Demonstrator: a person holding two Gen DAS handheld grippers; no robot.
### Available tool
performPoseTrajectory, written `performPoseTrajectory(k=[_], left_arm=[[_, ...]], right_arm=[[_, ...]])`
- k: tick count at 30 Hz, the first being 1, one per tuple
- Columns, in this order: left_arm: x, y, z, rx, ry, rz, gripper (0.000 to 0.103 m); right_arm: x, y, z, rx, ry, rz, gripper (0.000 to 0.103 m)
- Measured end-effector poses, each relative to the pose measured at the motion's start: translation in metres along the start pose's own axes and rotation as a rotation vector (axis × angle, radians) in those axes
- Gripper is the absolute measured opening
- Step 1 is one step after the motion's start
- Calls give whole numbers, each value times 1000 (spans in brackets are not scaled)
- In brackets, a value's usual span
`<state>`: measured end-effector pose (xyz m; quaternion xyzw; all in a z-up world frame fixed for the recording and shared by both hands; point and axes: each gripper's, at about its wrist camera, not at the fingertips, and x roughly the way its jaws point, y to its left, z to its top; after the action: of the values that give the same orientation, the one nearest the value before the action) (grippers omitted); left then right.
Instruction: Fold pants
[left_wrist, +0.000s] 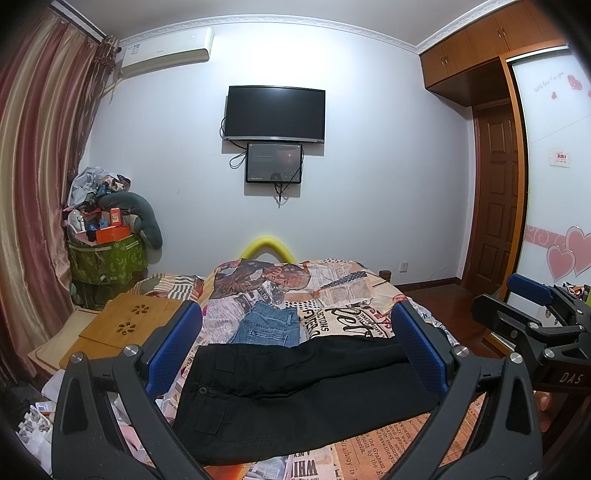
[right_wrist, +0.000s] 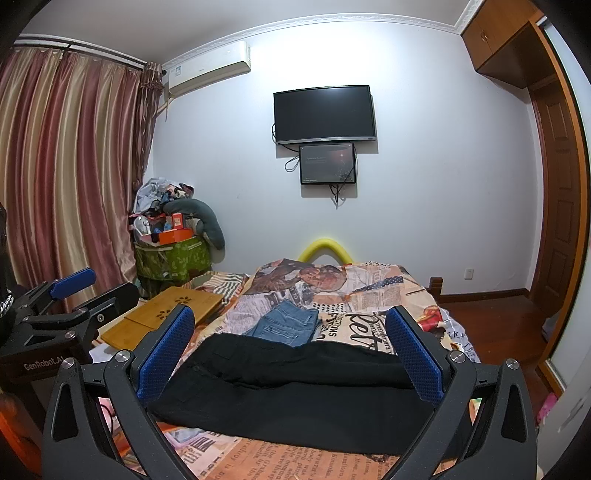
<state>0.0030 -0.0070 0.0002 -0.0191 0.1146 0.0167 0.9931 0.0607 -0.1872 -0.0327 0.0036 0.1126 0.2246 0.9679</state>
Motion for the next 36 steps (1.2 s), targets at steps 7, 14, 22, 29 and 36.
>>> performPoseTrajectory(k=[7,14,22,29,36], left_arm=[[7,0,0,1,7,-2,103],[42,11,7,9,28,6,103],[118,33,8,38,119,31,103],[197,76,-5,-58,254,21,103],[278,119,-35,-129,359,100,103]], right_arm=[[4,-4,1,4,0,-6,103],[27,-18,1,-3,16,-33,103],[71,-40,-4,-30,65,-83,103],[110,-65,-9,-33,117,-111,103],[158,-91,-25,-64,216,-95,103]])
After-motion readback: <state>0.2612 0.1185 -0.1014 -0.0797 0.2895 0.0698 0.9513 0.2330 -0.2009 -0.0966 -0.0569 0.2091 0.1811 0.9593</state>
